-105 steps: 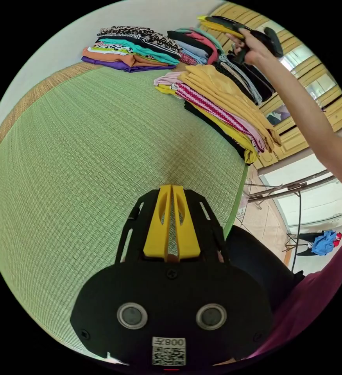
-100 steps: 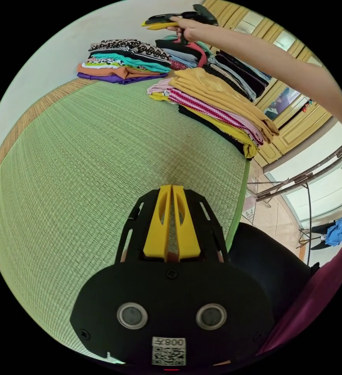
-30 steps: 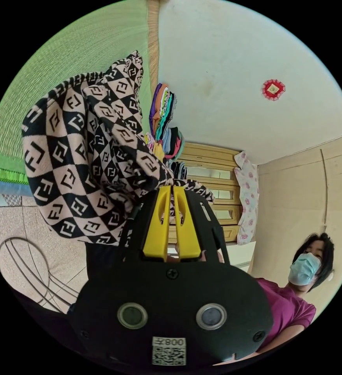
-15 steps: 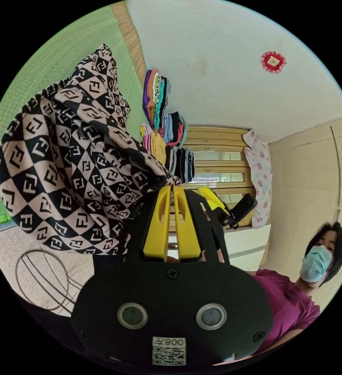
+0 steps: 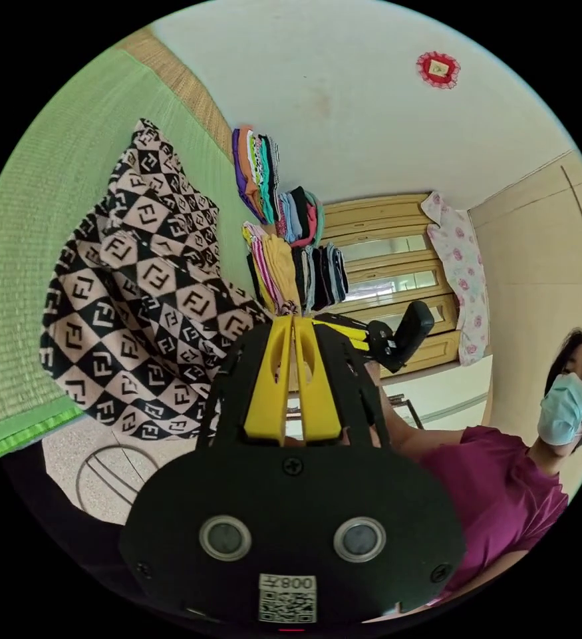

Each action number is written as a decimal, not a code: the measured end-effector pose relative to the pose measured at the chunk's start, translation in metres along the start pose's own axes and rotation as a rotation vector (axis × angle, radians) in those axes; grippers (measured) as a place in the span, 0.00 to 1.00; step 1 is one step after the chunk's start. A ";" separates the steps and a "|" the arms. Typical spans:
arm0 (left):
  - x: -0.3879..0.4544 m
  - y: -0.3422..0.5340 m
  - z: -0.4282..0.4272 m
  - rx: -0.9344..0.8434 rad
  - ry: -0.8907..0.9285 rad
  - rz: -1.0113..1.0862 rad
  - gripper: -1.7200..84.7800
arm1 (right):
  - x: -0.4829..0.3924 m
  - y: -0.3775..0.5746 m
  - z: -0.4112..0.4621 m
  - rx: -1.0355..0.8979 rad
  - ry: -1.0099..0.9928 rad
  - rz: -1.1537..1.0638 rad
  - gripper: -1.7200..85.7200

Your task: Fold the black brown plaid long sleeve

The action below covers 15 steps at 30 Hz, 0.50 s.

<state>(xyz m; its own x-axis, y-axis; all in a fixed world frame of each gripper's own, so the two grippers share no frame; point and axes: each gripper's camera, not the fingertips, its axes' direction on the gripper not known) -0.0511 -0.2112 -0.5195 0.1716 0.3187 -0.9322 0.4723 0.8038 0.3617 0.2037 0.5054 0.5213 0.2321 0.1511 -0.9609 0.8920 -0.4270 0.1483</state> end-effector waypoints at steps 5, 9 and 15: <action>-0.035 -0.026 -0.012 0.098 -0.054 -0.128 0.12 | 0.022 0.028 -0.043 0.092 -0.094 0.088 0.03; -0.064 -0.058 0.012 0.100 -0.060 -0.236 0.15 | 0.034 0.042 -0.064 0.123 -0.114 0.117 0.02; -0.076 -0.106 0.073 0.068 -0.045 -0.301 0.16 | 0.064 0.066 -0.091 0.149 -0.154 0.149 0.02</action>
<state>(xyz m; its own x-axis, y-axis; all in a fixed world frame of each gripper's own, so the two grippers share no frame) -0.0509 -0.3577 -0.4880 0.0521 0.0476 -0.9975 0.5638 0.8230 0.0687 0.3128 0.5683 0.4913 0.2847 -0.0557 -0.9570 0.7831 -0.5623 0.2657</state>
